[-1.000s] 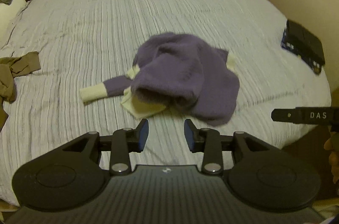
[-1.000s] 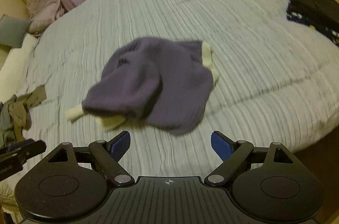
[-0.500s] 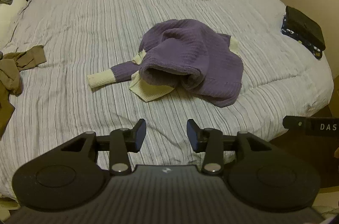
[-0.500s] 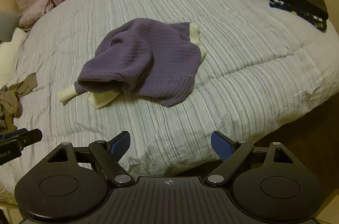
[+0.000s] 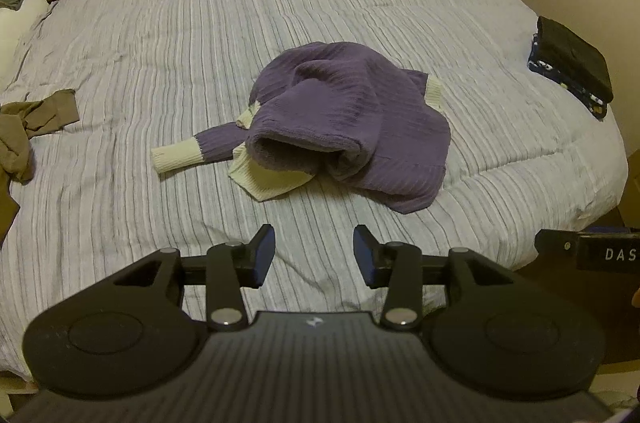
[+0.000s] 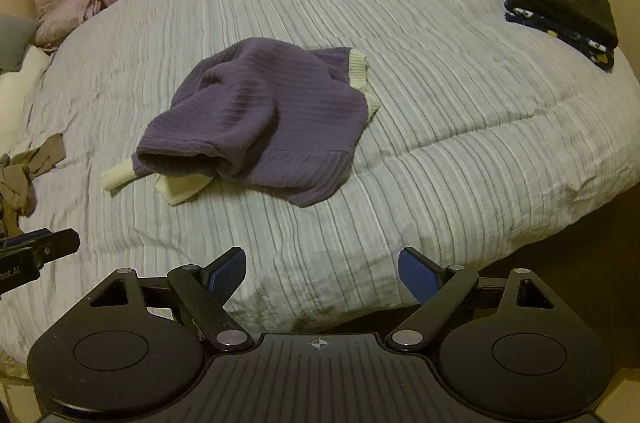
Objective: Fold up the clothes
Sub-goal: 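Move both open grippers toward the crumpled cardigan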
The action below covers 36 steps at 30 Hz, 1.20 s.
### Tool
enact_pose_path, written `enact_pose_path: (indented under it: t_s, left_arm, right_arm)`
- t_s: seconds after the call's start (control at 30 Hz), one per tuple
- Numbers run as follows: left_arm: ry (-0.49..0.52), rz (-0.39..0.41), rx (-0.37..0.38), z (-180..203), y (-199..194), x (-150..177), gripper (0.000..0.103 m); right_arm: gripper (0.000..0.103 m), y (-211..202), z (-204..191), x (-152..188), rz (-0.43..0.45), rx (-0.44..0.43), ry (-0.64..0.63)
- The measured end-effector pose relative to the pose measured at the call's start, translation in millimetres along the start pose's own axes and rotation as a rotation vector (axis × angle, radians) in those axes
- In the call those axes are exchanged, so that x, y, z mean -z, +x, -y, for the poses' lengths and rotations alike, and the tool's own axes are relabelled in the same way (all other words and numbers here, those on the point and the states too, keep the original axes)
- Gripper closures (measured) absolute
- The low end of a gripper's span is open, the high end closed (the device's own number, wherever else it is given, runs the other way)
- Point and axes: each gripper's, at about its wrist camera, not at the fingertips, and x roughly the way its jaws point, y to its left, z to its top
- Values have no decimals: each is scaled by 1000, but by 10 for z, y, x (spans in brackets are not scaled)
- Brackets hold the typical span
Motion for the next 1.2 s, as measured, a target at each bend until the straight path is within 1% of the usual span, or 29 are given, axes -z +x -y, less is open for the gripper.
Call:
enact_pose_path:
  t_s: [0.17,0.33,0.5,0.73,0.87,1.03,1.13,1.2]
  left_arm:
    - [-30,-5,-28,225,60,-91,64]
    - [-54,-9,-50,521,102,-162,63]
    - [-111,-16,-78,777,154,-211,63]
    - [-188,11,-115,1107,186,-265,61]
    - [-229,8,-137,1223,223,-183,60]
    - [-261,-24,-171,1277,298,-8,60]
    - [-252,-44,-191,1315,361,52,60]
    - [-222,-47,-200,1358,433,65,60]
  right_arm:
    - [17,44,172,-144,-12,-19,-39]
    - [17,91,420,-362,-29,-47,-75]
    - [17,160,655,-578,-52,-77,-127]
    - [17,209,925,-875,-39,-110,-227]
    - [17,288,1057,-970,-51,-129,-271]
    - [17,441,1241,-989,-86,-154,-291]
    - [17,536,1381,-1010,-98,-162,-264]
    - [17,608,1493,-1039,-102,-158,-234]
